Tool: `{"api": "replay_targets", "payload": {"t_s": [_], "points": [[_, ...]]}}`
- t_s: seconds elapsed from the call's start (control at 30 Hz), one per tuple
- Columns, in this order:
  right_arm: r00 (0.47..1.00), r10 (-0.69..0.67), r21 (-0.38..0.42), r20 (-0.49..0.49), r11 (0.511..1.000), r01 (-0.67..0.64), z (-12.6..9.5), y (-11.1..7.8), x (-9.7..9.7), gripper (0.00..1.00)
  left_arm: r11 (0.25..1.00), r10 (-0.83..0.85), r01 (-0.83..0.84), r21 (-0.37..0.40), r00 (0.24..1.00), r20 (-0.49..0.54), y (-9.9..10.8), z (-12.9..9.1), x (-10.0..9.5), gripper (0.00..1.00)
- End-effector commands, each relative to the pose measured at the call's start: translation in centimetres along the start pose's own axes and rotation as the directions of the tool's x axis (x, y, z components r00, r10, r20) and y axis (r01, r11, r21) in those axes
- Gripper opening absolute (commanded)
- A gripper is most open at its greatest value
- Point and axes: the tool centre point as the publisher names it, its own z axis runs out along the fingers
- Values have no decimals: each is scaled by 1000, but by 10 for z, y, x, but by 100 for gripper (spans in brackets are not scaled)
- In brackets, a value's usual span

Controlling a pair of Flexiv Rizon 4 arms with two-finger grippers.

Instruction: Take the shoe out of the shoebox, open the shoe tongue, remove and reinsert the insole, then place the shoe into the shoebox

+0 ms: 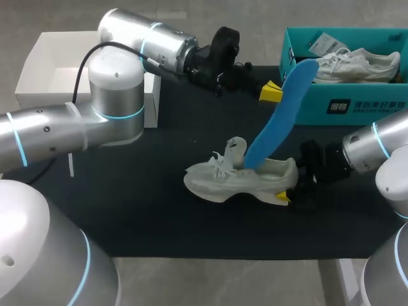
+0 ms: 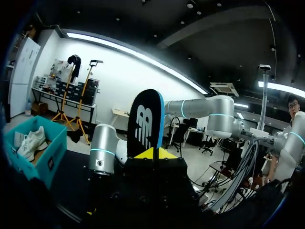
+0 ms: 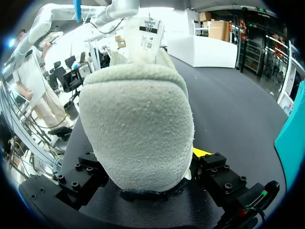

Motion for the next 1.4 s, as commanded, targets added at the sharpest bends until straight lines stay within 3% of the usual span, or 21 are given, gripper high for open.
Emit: {"api": "replay_targets", "payload": {"t_s": [0.03,0.37,0.73,0.93,1.0,1.07,1.17,1.4], "points": [[1000,0,3,2,1000,0,3,-2,1,0,990,-13,19,141,999,-45,-16,-12,31,0],[1000,0,3,2,1000,0,3,-2,1,0,923,-92,165,347,972,-217,-61,-20,90,0],[1000,0,3,2,1000,0,3,-2,1,0,889,-107,255,379,923,-370,-80,-21,143,0],[1000,0,3,2,1000,0,3,-2,1,0,891,-97,247,382,924,-370,-80,-10,159,0],[1000,0,3,2,1000,0,3,-2,1,0,878,-74,261,401,902,-425,-74,-4,164,0],[1000,0,3,2,1000,0,3,-2,1,0,887,-75,253,387,905,-420,-64,0,168,0],[1000,0,3,2,1000,0,3,-2,1,0,850,-64,282,445,894,-443,-54,4,169,0],[1000,0,3,2,1000,0,3,-2,1,0,822,-56,295,488,893,-446,-40,7,182,0]]}}
